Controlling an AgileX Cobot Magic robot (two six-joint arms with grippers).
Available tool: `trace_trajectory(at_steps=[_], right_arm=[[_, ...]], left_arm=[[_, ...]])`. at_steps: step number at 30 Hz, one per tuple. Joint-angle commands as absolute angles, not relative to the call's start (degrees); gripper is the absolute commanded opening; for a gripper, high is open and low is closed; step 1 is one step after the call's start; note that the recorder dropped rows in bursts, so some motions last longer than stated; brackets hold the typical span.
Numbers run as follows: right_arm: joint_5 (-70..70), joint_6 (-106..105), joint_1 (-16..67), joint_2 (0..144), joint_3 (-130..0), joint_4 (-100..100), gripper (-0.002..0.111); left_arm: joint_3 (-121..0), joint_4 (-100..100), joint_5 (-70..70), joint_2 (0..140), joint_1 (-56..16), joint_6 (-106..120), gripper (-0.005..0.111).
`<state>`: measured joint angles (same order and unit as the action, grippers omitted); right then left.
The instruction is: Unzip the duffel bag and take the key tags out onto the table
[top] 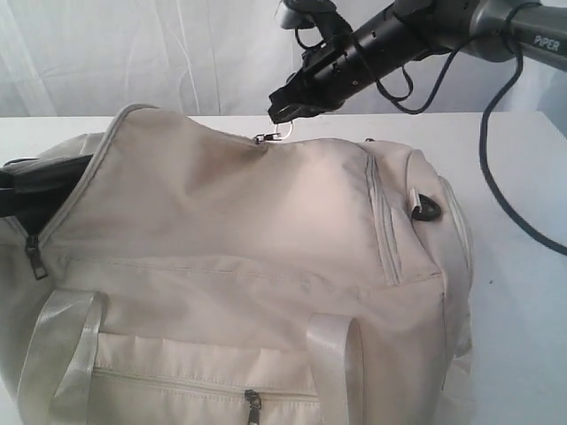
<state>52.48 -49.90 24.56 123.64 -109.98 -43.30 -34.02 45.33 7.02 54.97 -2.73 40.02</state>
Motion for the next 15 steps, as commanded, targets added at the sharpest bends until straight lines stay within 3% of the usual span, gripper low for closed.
trace_trajectory(at_steps=[1, 15], right_arm=[[51.7, -50.3, 19.5, 122.0, -109.9, -39.0, 0.000], [65.3, -49.2, 8.8, 117.8, -109.9, -39.1, 0.000]], left_arm=[[-33.7, 45.9, 4.7, 54.0, -2.3, 39.7, 0.000], [-33.7, 45.9, 4.7, 54.0, -2.3, 39.7, 0.000]])
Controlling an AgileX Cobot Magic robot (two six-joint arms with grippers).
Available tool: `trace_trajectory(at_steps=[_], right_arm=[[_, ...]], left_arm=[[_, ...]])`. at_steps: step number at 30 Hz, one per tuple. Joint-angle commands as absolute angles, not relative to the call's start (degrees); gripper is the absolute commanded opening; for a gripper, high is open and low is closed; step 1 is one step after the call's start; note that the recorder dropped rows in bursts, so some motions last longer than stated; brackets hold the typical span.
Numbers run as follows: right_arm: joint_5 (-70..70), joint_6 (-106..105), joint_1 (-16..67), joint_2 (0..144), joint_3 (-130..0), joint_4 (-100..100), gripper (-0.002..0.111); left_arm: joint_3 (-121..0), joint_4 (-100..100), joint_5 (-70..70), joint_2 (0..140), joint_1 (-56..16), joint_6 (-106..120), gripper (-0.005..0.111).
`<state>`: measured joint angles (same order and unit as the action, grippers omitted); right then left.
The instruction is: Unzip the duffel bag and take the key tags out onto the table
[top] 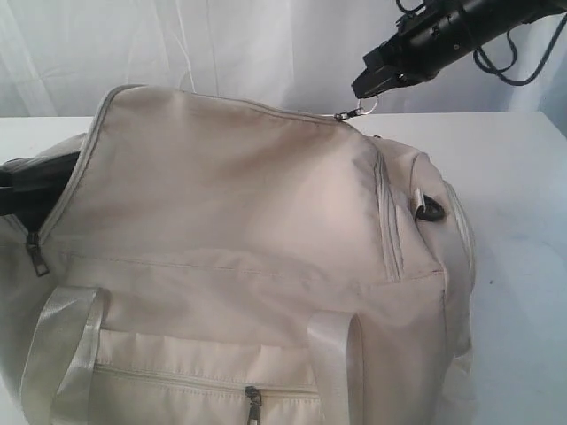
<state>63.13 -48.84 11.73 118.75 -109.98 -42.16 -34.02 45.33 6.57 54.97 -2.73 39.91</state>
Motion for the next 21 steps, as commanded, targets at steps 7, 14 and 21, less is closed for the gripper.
trace_trajectory(at_steps=[7, 14, 21], right_arm=[[70.0, -49.2, 7.4, 116.2, -106.1, -39.2, 0.000], [70.0, -49.2, 7.4, 114.4, -101.1, -38.8, 0.000], [70.0, -49.2, 7.4, 111.3, -99.2, -37.2, 0.000]], left_arm=[[-33.7, 45.9, 4.3, 54.0, -2.3, 38.4, 0.000], [-33.7, 45.9, 4.2, 54.0, -2.3, 37.8, 0.000], [-33.7, 45.9, 4.0, 54.0, -2.3, 37.3, 0.000]])
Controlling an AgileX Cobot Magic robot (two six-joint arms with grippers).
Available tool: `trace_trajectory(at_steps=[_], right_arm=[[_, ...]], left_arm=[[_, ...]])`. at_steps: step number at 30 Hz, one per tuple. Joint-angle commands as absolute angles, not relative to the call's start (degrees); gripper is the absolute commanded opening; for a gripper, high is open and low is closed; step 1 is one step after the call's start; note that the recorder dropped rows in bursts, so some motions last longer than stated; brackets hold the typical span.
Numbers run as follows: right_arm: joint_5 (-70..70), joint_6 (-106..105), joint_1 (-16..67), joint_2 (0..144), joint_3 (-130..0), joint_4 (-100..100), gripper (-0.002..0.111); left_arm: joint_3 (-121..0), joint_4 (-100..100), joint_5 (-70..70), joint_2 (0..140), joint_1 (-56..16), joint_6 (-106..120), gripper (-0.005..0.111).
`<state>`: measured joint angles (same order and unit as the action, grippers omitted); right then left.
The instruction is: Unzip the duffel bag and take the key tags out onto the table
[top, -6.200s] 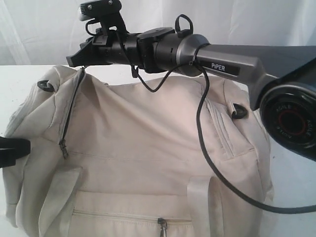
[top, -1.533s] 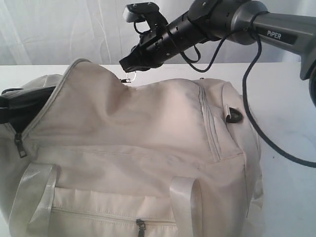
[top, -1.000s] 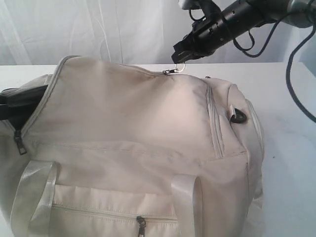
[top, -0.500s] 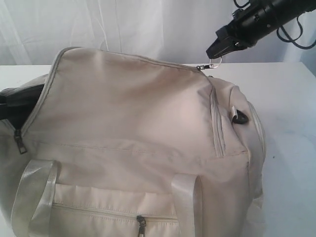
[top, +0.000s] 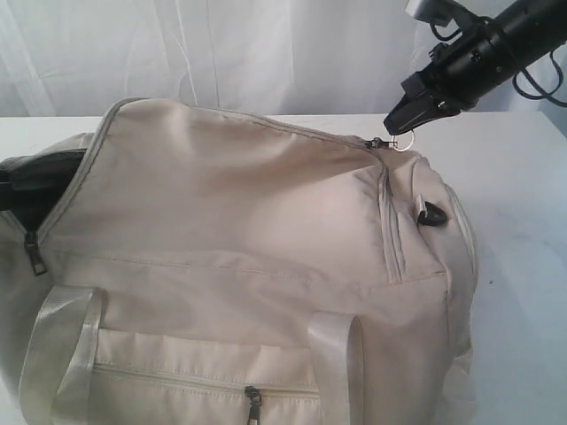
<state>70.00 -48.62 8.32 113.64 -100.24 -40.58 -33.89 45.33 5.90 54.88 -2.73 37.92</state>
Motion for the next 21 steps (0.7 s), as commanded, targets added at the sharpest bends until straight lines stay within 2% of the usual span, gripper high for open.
trace_trajectory(at_steps=[1, 14, 21], right_arm=[[70.0, -49.2, 7.4, 111.1, -99.2, -36.1, 0.000], [70.0, -49.0, 7.4, 110.7, -99.2, -40.5, 0.000], [70.0, -49.0, 7.4, 110.7, -99.2, -40.6, 0.000]], left_arm=[[-33.7, 45.9, 3.8, 54.0, -2.3, 37.3, 0.000], [-35.2, 45.5, 0.9, 54.0, -2.4, 37.9, 0.000], [-37.4, 45.5, 6.9, 53.6, -2.4, 41.4, 0.000]])
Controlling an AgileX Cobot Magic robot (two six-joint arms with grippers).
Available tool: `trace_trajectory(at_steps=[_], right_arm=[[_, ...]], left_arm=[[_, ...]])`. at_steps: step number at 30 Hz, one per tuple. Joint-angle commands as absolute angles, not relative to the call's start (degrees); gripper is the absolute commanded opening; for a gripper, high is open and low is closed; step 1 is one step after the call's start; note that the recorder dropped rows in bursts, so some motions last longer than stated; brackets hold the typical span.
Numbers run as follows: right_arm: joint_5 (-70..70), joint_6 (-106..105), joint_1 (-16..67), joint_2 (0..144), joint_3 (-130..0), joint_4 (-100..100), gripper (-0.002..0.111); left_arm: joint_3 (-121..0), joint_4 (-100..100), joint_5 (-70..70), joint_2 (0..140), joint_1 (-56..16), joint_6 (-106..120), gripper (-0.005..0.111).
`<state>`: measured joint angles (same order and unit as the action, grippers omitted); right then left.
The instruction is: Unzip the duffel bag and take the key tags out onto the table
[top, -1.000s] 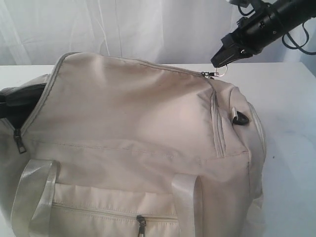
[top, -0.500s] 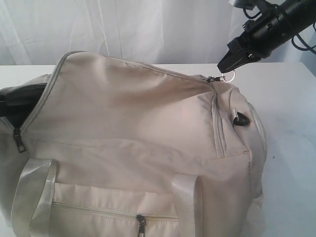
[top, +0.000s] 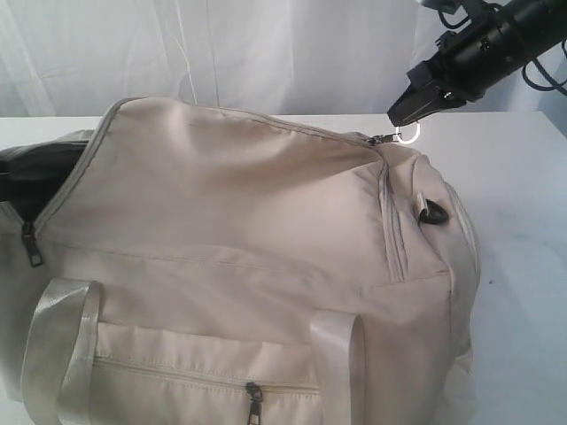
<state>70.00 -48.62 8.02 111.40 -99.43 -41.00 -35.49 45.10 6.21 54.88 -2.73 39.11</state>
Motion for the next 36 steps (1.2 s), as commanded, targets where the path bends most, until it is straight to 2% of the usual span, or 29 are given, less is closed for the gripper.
trace_trajectory(at_steps=[1, 5, 7, 11, 14, 16, 26, 36], right_arm=[[70.0, -49.0, 7.4, 110.7, -99.2, -40.7, 0.000], [70.0, -49.0, 7.4, 110.7, -99.2, -41.5, 0.000], [70.0, -49.0, 7.4, 110.7, -99.2, -42.1, 0.000], [70.0, -49.0, 7.4, 110.7, -99.2, -43.9, 0.000], [70.0, -49.0, 7.4, 110.7, -99.2, -44.3, 0.000], [70.0, -49.0, 7.4, 110.7, -99.2, -44.3, 0.000], [70.0, -49.0, 7.4, 110.7, -99.2, -46.0, 0.000], [70.0, -49.0, 7.4, 110.7, -99.2, -46.1, 0.000]], left_arm=[[-37.7, 45.5, 7.7, 53.3, -2.4, 42.0, 0.002], [-38.1, 45.5, 10.8, 51.8, -2.4, 46.0, 0.021], [-38.1, 45.5, 12.2, 51.1, -2.4, 48.4, 0.035], [-38.1, 45.7, 15.7, 49.2, -2.4, 51.3, 0.074], [-38.1, 46.5, 19.6, 48.5, -2.4, 52.6, 0.091], [-38.1, 49.7, 22.3, 48.5, -2.8, 57.3, 0.094], [-38.1, 88.7, 28.9, 49.1, -10.4, 106.2, 0.094], [-38.9, 99.9, 32.3, 60.9, -15.7, 118.2, 0.094]])
